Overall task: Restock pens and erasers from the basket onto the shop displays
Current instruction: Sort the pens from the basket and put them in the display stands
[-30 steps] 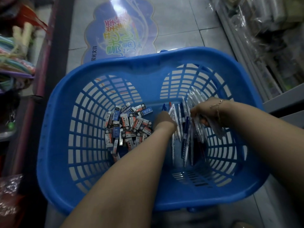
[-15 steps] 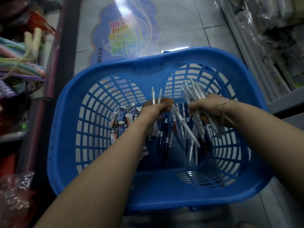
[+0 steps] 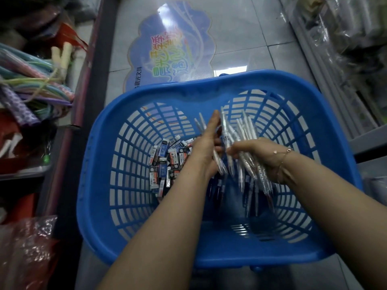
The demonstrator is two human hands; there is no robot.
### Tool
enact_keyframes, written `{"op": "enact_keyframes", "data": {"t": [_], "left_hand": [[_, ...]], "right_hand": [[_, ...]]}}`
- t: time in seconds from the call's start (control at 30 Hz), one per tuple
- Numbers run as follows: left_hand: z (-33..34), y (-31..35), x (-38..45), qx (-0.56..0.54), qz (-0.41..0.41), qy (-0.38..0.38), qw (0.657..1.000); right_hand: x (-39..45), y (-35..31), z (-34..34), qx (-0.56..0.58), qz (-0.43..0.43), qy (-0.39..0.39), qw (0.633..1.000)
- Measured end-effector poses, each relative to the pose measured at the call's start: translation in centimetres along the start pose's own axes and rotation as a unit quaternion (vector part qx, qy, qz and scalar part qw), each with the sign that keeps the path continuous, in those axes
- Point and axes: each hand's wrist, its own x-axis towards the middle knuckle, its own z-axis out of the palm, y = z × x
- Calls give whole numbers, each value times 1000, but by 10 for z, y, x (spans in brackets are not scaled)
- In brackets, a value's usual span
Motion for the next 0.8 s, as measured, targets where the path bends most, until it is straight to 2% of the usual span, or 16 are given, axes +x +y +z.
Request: {"op": "enact_keyframes", "data": {"t": [0.07,0.2,0.3,0.4,0.5,0.6,0.73,0.8], "left_hand": [[-1,-2,-5,91,11,12,996],[-7,-1,-7,202,51,21,978],[-13,-4,-3,184,60,46,980],[-10,-11,6,168,55,92,980],[-5,-22,21,191,40,143,970],[-1,-38,34,339,25,165,926],[7,-56,48,521,43,160,837],[10,-61,53,577,51,172,797]], "right_hand": [[1,-2,2,17,-9,30,999],[-3,-6,8,-14,-16,60,998],[-2,-14,7,-46,-9,52,998],[-4,-30,-4,-146,9,58,987],[-6,-43,-20,-217,-11,133,967],[-9,-53,-33,-271,-41,180,945],[-10,-56,-42,-303,-43,172,936],[-9,-53,-44,-308,-42,159,937]]}}
